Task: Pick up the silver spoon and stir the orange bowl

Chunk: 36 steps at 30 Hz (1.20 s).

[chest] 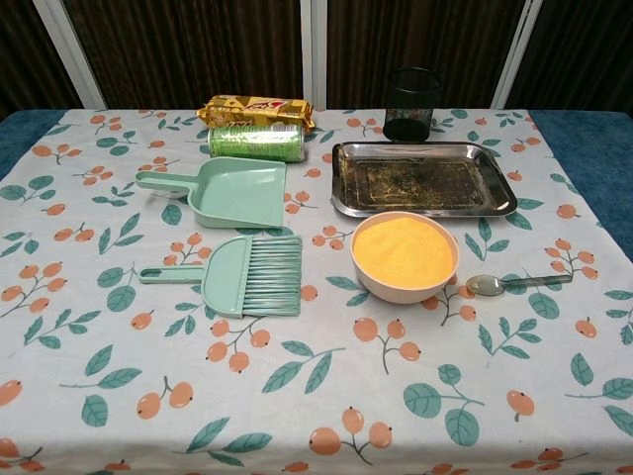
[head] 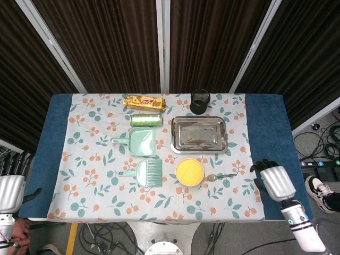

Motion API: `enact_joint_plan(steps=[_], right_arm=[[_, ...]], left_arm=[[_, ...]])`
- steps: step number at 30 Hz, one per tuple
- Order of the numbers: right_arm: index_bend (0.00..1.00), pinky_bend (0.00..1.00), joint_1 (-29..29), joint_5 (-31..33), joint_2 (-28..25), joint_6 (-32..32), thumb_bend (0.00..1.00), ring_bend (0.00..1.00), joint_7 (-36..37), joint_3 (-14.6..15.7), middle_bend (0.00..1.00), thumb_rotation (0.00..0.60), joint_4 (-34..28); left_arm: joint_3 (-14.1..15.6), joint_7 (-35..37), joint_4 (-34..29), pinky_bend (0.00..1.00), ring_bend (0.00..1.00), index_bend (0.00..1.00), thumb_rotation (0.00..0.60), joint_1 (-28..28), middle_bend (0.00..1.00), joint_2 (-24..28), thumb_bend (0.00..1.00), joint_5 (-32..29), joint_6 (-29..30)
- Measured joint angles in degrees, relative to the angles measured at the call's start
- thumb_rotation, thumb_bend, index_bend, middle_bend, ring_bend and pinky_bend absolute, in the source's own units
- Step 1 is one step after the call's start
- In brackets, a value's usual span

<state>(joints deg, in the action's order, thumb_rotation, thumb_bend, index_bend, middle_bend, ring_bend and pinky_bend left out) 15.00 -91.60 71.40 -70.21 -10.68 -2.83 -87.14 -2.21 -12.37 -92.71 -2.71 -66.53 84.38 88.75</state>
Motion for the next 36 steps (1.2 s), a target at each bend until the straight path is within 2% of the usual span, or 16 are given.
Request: enact_joint_plan(steps=[5, 8, 18, 36], right_arm=[[0.43, 0.16, 4.07, 1.77, 5.64, 6.59, 0.35, 0.05, -5.70, 0.01, 0.20, 0.600, 4.44], [0.43, 0.11, 5.52, 3.54, 9.06, 8.69, 0.35, 0.01, -7.62, -0.15, 0.17, 0.600, 7.39], [0.43, 0.07, 8.01, 6.26, 15.20, 11.25, 0.32, 0.00, -8.11, 0.03, 0.17, 0.600, 14.05], [0.45, 0.06, 9.07, 8.28, 18.60, 11.10, 0.31, 0.00, -7.66, 0.69, 0.18, 0.600, 16.83]], left_arm=[[0.18, 0.50, -0.11, 0.08, 0.09, 0.15, 0.600, 0.54, 0.16, 0.39, 0.00, -0.28, 0.20], [0.12, 0.73, -0.16, 0.08, 0.09, 0.15, 0.600, 0.62, 0.16, 0.53, 0.00, -0.47, 0.11], [-0.03, 1.29, 0.02, 0.08, 0.09, 0.15, 0.600, 0.29, 0.16, 0.35, 0.00, -0.66, -0.90], [-0.30, 2.65, 1.58, 0.08, 0.09, 0.15, 0.600, -0.11, 0.16, -0.36, 0.00, -1.58, -2.29]])
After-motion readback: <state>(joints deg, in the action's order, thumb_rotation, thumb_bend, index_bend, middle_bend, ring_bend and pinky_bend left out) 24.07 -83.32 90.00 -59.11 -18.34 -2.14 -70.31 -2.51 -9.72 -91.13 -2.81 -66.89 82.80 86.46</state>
